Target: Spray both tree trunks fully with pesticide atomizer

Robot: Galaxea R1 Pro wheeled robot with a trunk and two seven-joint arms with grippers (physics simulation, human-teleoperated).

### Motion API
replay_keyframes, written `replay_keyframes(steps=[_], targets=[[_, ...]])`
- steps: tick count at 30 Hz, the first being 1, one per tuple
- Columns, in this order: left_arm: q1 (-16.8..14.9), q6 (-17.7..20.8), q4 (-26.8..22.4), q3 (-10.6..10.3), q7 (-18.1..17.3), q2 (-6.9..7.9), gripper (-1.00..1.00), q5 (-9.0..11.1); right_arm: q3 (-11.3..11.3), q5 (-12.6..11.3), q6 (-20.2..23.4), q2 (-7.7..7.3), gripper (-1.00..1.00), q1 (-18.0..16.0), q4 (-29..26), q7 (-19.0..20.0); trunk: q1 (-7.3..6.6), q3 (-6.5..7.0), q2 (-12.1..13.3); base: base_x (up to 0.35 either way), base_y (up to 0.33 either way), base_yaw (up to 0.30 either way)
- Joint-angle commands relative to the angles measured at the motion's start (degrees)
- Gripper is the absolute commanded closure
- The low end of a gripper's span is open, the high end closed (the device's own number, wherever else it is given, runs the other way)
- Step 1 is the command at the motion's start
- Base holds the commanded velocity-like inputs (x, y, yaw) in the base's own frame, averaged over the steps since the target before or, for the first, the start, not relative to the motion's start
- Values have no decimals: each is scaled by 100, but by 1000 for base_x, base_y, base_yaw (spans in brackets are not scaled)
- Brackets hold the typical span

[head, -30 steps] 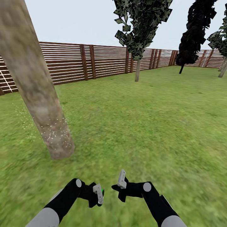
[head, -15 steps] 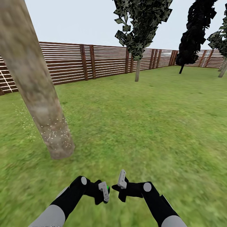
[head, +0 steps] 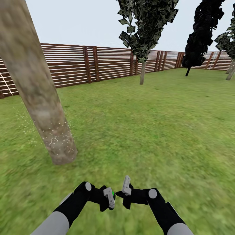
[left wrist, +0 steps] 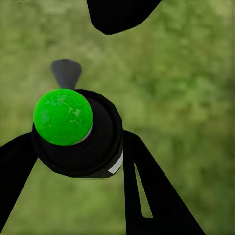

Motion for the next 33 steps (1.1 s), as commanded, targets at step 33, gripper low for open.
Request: replay_keyframes(steps=[33], targets=[[-4,-211,235,34,17,326,100,-24,-9,7,0,-10,100,0,16,0,0,0,0,0,0,0]])
